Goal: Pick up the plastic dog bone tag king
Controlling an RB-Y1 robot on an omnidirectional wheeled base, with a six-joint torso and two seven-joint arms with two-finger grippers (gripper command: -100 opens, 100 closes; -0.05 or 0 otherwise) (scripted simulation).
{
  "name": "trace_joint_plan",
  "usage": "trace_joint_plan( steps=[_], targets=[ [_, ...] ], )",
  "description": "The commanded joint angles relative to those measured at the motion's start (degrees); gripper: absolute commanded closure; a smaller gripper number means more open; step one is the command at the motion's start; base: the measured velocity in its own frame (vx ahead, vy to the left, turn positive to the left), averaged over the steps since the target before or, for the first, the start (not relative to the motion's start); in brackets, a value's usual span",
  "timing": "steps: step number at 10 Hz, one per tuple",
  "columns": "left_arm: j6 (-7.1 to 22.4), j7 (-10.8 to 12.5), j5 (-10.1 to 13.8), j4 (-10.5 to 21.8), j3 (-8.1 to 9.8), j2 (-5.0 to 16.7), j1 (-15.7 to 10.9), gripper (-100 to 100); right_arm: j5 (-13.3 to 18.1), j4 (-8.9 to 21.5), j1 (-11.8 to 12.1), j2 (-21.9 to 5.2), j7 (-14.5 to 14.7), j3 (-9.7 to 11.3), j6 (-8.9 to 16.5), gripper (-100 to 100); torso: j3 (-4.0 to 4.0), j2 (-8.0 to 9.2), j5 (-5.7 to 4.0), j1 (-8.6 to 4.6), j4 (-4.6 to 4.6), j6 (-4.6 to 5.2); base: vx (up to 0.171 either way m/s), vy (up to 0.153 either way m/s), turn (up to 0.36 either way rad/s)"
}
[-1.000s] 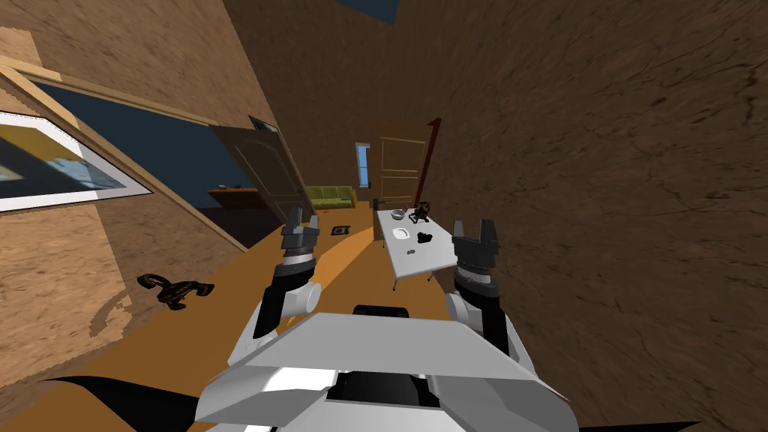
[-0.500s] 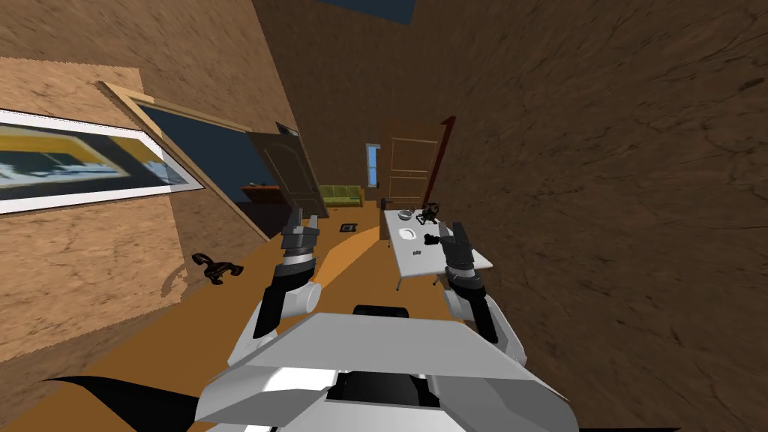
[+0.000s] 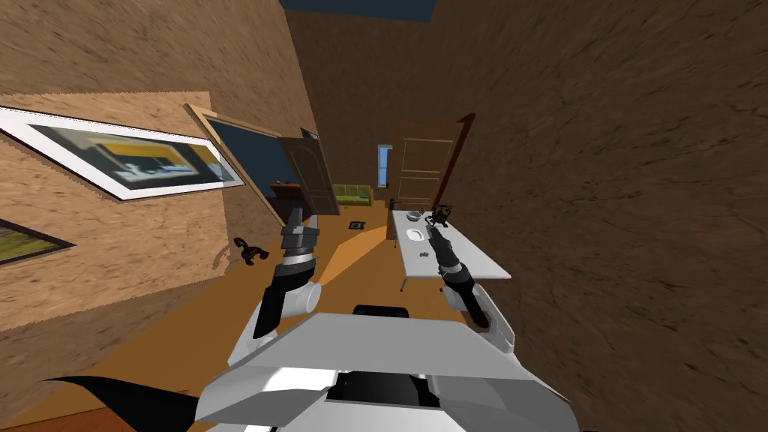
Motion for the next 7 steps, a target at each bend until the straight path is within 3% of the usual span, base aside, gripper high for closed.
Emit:
trace_joint_plan(
  steps=[1, 2, 3, 4, 5, 6, 7],
  targets=[
    [0.0, 0.0, 0.0, 0.0, 0.00, 0.0, 0.0, 0, 2.9, 2.9, -1.6, -2.9, 0.0, 0.7, -1.4, -100, 0.00, 0.00, 0.00, 0.00, 0.00, 0.00, -0.038, 0.003, 0.203],
    [0.0, 0.0, 0.0, 0.0, -0.01, 0.0, 0.0, 0, 3.6, 3.4, -1.6, -3.0, 0.0, 0.7, -1.4, -100, -0.01, -0.01, 0.00, 0.01, 0.00, -0.04, -0.028, -0.002, 0.124],
    [0.0, 0.0, 0.0, 0.0, 0.00, 0.0, 0.0, 0, 5.7, 5.7, -3.3, -5.3, 0.0, 1.4, -2.4, -100, -0.02, -0.04, 0.00, 0.01, -0.01, -0.01, -0.035, 0.002, 0.233],
    [0.0, 0.0, 0.0, 0.0, -0.01, 0.0, 0.0, 0, 6.5, 6.3, -3.3, -5.3, 0.0, 1.4, -2.4, -100, -0.03, -0.05, 0.00, 0.02, -0.01, -0.05, -0.031, -0.004, 0.127],
    [0.0, 0.0, 0.0, 0.0, 0.00, 0.0, 0.0, 0, 8.6, 9.0, -5.1, -7.7, 0.0, 2.1, -3.5, -100, -0.03, -0.05, 0.00, 0.00, -0.01, 0.00, -0.034, -0.001, 0.260],
    [0.0, 0.0, 0.0, 0.0, 0.00, 0.0, 0.0, 0, 9.5, 9.5, -5.1, -7.7, 0.0, 2.1, -3.5, -100, -0.03, -0.05, 0.00, 0.01, -0.01, -0.05, -0.033, -0.006, 0.131],
    [0.0, 0.0, 0.0, 0.0, 0.00, 0.0, 0.0, 0, 11.6, 11.8, -6.8, -10.1, 0.1, 2.9, -4.6, -100, -0.02, -0.04, 0.00, -0.01, -0.01, 0.01, -0.045, 0.001, 0.257]
  ],
)
